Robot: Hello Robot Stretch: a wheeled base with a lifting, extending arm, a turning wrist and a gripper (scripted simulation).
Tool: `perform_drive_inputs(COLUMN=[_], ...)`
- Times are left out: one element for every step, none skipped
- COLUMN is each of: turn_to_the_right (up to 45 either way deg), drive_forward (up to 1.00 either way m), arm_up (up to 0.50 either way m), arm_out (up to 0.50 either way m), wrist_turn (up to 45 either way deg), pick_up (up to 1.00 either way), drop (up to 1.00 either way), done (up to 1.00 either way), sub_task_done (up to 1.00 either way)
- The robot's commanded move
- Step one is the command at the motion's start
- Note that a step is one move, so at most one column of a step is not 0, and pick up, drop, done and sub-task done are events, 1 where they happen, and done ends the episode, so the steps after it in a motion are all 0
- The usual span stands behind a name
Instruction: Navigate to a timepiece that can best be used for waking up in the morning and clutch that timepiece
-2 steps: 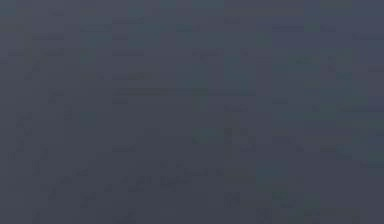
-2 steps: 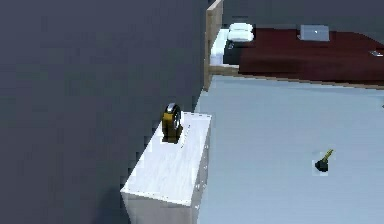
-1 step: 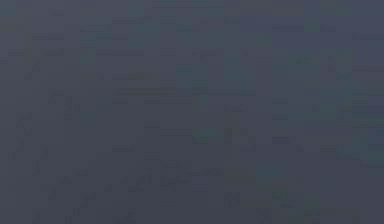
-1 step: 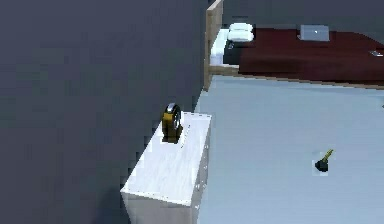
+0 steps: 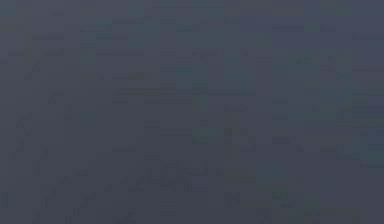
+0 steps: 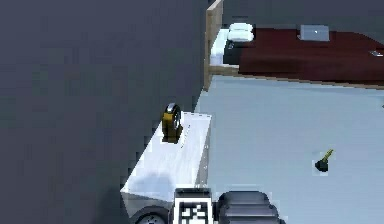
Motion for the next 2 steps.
perform_drive_inputs(turn_to_the_right=[0.0, 0.0], drive_forward=[0.0, 0.0], arm_up=[0.0, 0.0], arm_out=[0.5, 0.0], wrist_turn=[0.0, 45.0], pick_up=[0.0, 0.0], drop=[0.0, 0.0], done=[0.0, 0.0], sub_task_done=[0.0, 0.0])
